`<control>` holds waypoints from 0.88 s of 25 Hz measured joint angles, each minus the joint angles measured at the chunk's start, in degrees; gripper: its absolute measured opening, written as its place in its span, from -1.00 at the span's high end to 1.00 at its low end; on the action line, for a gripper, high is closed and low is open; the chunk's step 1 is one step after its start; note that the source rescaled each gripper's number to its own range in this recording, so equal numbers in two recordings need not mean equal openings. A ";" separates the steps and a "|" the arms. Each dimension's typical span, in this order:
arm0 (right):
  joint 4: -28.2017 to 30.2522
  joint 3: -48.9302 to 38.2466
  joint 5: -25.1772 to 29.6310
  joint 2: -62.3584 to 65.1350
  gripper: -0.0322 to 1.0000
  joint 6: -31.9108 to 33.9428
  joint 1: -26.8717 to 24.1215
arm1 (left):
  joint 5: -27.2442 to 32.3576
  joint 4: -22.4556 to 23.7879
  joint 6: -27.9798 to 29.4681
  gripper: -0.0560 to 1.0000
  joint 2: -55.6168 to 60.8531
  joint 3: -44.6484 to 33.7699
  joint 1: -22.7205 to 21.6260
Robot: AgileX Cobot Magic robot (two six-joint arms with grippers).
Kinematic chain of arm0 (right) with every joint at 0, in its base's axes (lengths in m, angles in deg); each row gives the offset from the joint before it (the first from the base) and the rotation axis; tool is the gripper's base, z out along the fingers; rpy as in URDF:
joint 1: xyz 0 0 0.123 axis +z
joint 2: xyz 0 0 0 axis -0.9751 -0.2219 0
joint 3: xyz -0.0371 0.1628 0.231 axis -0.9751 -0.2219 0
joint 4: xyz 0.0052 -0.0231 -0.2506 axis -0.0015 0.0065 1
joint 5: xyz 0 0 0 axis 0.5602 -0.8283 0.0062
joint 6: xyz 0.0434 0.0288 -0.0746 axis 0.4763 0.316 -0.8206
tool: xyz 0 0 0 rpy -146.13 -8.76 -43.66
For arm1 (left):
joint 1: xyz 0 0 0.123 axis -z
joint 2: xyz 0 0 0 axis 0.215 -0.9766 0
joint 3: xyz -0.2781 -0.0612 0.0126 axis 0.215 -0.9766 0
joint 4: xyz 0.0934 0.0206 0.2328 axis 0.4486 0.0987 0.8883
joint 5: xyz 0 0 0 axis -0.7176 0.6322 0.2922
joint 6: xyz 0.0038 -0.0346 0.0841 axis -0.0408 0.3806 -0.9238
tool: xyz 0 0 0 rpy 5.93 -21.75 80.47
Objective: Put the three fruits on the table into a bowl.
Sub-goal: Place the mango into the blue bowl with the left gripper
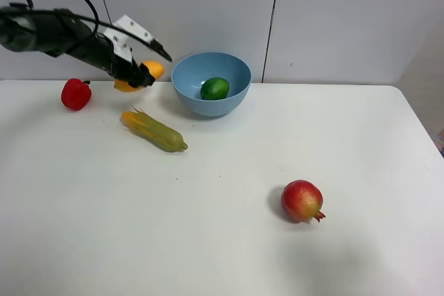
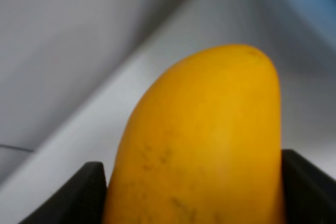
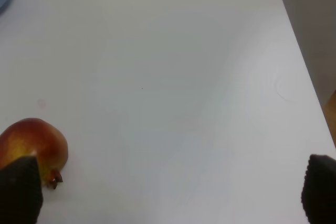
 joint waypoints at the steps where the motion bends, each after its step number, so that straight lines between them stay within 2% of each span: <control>1: 0.00 0.00 0.00 0.00 -1.00 0.00 0.00 | 1.30 0.00 2.72 0.74 2.65 0.00 0.44; 4: 0.00 0.00 0.00 0.00 -1.00 0.00 0.00 | 4.09 -0.05 11.58 0.74 10.39 0.00 3.00; 9: 0.00 0.00 0.00 0.00 -1.00 0.00 0.00 | 1.46 2.12 23.88 0.74 14.85 0.05 9.72; 13: 0.00 0.00 0.00 0.00 -1.00 0.00 0.00 | -2.12 11.30 35.40 0.74 12.11 0.05 15.37; 17: 0.00 0.00 0.00 0.00 -1.00 0.00 0.00 | -10.65 21.18 43.63 0.74 7.11 0.05 18.09; 20: 0.00 0.00 0.00 0.00 -1.00 0.00 0.00 | -15.98 25.18 45.86 0.74 2.86 0.05 18.47; 22: 0.00 0.00 0.00 0.00 -1.00 0.00 0.00 | -18.09 26.26 46.32 0.74 0.14 0.05 18.54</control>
